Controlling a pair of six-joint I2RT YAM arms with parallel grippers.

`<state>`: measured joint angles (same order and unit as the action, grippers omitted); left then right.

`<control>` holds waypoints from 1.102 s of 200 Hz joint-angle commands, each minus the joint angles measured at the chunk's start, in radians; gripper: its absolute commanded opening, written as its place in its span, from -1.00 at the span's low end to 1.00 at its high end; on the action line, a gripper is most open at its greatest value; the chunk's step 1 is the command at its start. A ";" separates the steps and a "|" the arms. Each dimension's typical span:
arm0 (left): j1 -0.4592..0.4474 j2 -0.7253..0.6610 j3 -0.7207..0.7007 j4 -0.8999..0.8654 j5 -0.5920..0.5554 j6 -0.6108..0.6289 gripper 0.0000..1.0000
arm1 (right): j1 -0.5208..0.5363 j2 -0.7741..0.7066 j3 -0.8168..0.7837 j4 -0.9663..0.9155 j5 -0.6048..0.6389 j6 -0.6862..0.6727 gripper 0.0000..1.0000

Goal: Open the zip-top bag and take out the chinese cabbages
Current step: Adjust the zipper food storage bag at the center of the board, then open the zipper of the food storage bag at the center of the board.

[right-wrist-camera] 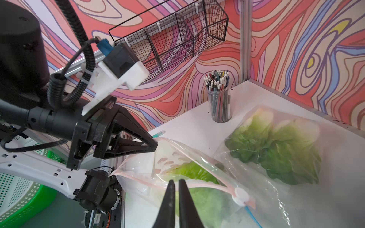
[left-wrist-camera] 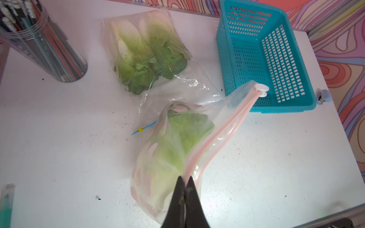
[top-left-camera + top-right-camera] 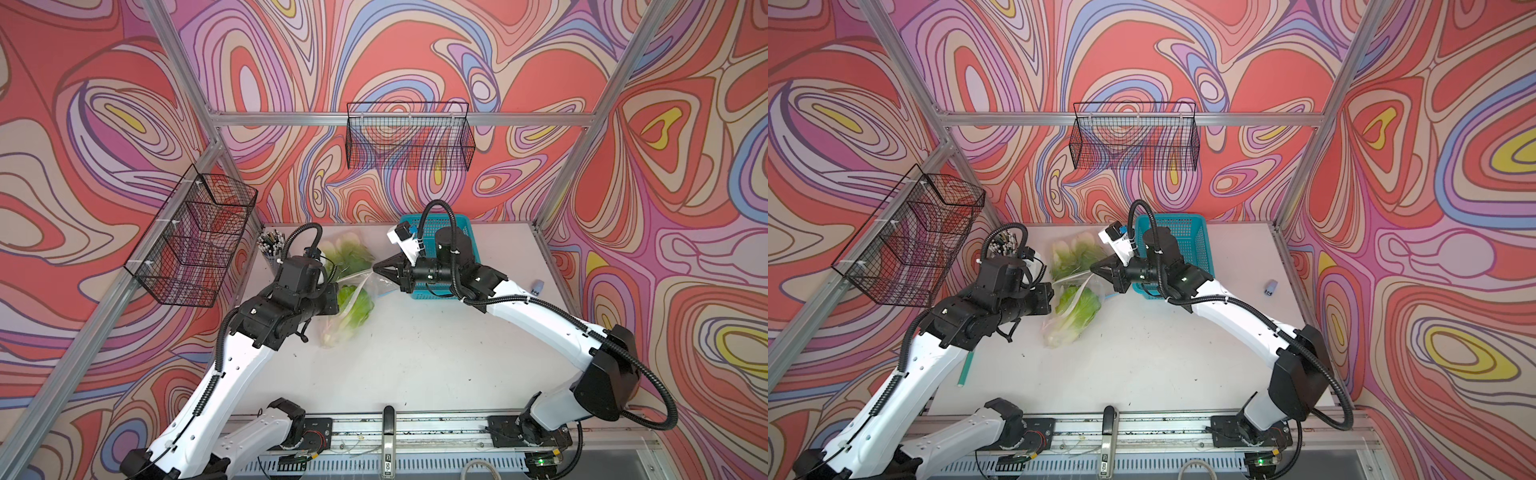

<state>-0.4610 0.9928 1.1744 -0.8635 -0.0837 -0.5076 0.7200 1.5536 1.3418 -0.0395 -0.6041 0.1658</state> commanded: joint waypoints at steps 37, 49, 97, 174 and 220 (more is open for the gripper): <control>-0.172 -0.040 -0.106 0.125 -0.365 -0.335 -1.00 | 0.066 0.114 -0.038 0.011 0.075 0.145 -0.44; -0.188 -0.029 -0.119 0.151 -0.373 -0.352 -1.00 | 0.075 0.139 -0.039 0.006 0.079 0.157 -0.37; -0.215 0.006 -0.167 0.195 -0.388 -0.416 -1.00 | 0.082 0.232 -0.055 0.028 0.098 0.221 -0.09; -0.223 -0.004 -0.234 0.256 -0.370 -0.450 -1.00 | 0.083 0.329 -0.021 0.051 0.112 0.247 0.02; -0.229 0.003 -0.247 0.283 -0.352 -0.462 -1.00 | 0.082 0.388 0.037 0.038 0.100 0.232 -0.08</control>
<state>-0.6819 0.9966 0.9394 -0.6247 -0.4267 -0.9379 0.7998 1.9152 1.3312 -0.0086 -0.5022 0.4053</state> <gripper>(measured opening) 0.048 0.470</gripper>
